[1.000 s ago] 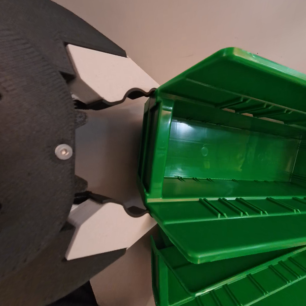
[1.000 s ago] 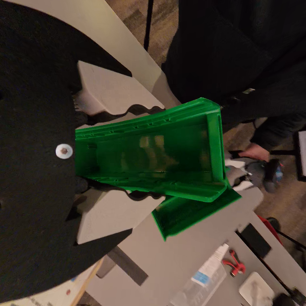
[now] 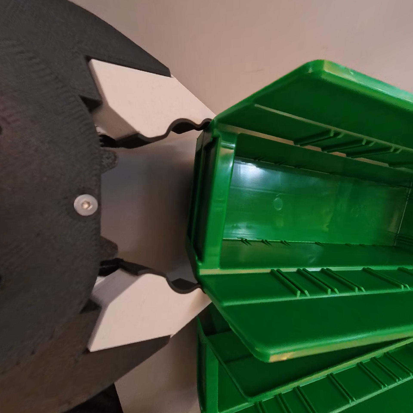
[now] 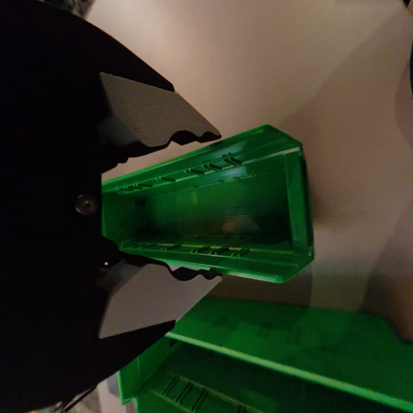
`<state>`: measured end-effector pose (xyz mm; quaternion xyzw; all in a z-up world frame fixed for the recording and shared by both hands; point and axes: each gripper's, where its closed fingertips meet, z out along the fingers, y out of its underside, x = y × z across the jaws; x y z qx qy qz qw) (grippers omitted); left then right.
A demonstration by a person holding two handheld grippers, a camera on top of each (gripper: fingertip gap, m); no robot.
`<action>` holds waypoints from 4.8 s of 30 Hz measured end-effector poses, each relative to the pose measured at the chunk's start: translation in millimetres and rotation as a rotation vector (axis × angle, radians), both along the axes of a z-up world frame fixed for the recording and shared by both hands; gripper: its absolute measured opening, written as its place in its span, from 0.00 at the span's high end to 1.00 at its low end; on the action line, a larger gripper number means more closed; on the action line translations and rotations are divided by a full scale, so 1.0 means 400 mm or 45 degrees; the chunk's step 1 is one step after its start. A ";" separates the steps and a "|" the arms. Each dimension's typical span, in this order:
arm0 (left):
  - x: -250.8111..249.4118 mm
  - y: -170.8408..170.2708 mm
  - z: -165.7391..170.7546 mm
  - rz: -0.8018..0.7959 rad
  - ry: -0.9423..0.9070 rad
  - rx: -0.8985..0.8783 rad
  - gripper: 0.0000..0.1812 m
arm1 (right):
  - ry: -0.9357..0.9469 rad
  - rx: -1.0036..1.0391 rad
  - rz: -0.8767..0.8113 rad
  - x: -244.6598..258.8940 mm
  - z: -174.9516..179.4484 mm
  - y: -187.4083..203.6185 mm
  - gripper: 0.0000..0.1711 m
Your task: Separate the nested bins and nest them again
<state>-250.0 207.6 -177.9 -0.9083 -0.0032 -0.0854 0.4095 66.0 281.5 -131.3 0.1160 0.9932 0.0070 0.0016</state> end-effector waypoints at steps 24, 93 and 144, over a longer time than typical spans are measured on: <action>0.001 0.014 -0.021 -0.021 -0.029 0.014 0.28 | 0.229 -0.421 -0.038 -0.800 0.122 -0.114 0.21; -0.008 0.002 -0.054 -0.050 0.031 -0.014 0.29 | 0.436 -1.010 -0.212 -0.707 0.501 0.040 0.42; -0.011 0.008 -0.073 0.079 0.020 -0.137 0.29 | -0.061 -0.417 -0.501 0.271 0.432 0.152 0.44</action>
